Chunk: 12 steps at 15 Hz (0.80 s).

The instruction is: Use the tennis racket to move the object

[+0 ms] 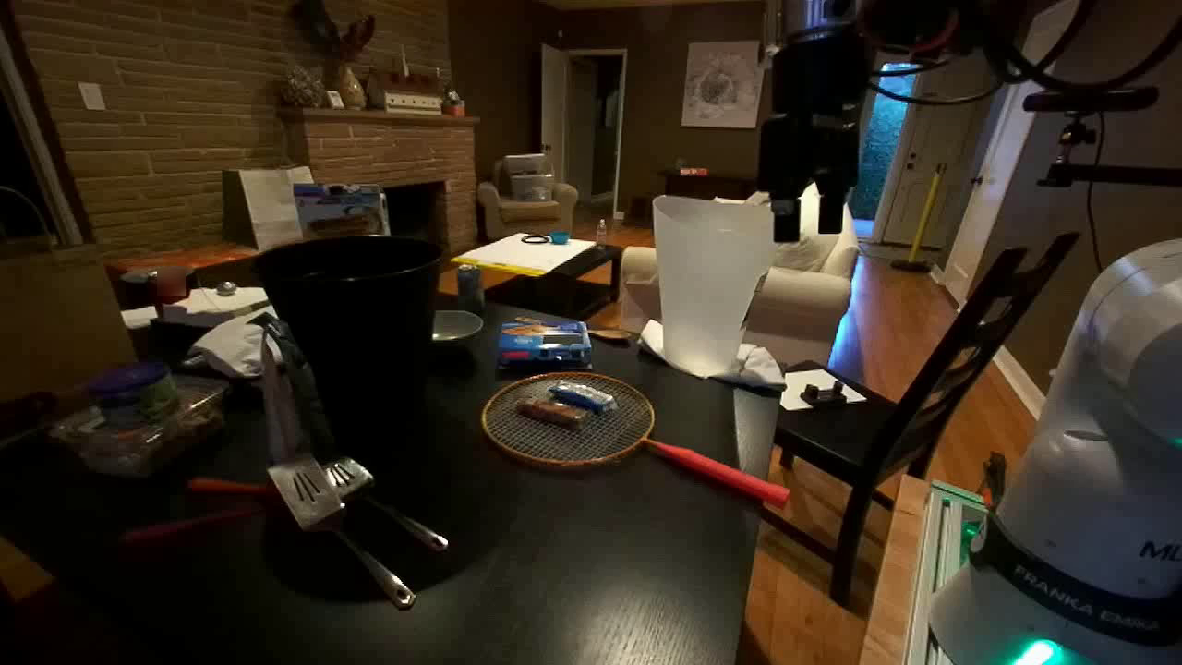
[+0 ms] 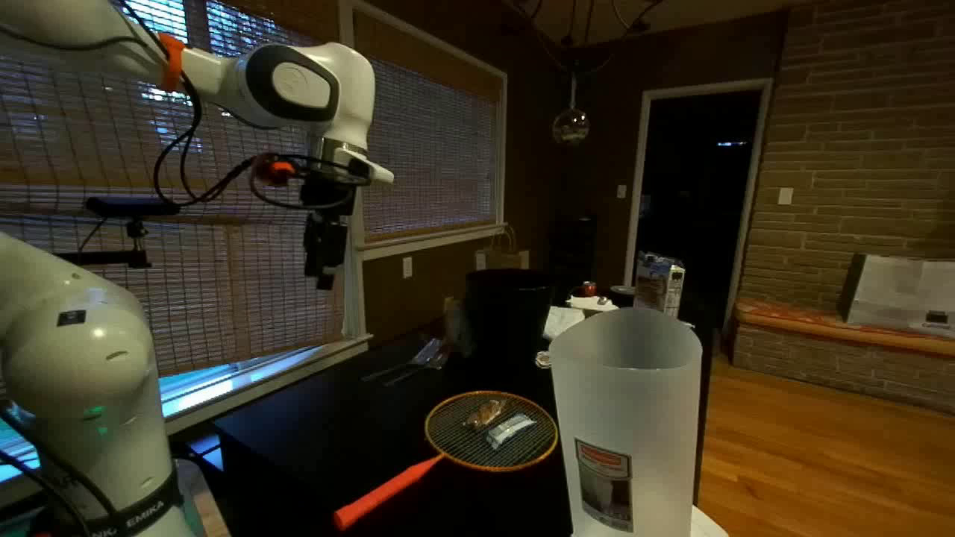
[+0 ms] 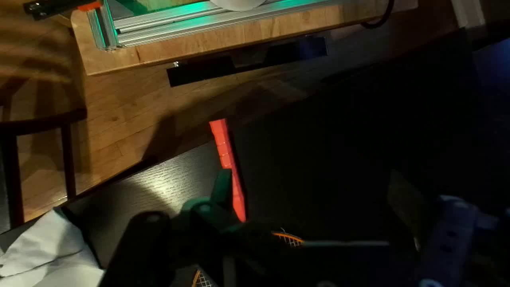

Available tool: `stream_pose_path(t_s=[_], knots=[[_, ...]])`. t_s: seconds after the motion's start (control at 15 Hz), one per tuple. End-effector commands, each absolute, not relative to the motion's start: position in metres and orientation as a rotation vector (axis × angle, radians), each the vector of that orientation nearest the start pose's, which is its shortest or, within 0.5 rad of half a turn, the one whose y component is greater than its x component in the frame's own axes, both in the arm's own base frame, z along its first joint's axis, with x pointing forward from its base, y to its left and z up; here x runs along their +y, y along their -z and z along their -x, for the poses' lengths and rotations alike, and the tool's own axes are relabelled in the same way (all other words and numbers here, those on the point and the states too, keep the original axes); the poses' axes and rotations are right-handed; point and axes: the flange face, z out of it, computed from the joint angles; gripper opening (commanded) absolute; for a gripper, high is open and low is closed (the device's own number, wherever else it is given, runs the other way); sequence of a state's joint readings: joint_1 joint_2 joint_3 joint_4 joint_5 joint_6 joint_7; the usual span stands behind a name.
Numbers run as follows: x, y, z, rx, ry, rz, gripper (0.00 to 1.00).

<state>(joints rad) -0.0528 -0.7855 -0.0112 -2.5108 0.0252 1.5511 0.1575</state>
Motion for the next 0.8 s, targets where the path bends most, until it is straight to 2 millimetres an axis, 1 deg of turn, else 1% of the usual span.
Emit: stream_pose_path(t_s=[0.0,0.2,0.33,0.4,0.47,0.73], knots=[[-0.017,-0.517,-0.295,0.340,-0.274,3.086,1.00],[-0.017,-0.517,-0.295,0.340,-0.274,3.086,1.00],[-0.023,-0.504,-0.304,0.318,-0.279,3.111,1.00],[-0.028,-0.494,-0.312,0.284,-0.256,3.118,1.00],[-0.030,-0.487,-0.316,0.248,-0.255,3.112,1.00],[-0.046,-0.442,-0.347,0.201,-0.118,3.088,1.00]])
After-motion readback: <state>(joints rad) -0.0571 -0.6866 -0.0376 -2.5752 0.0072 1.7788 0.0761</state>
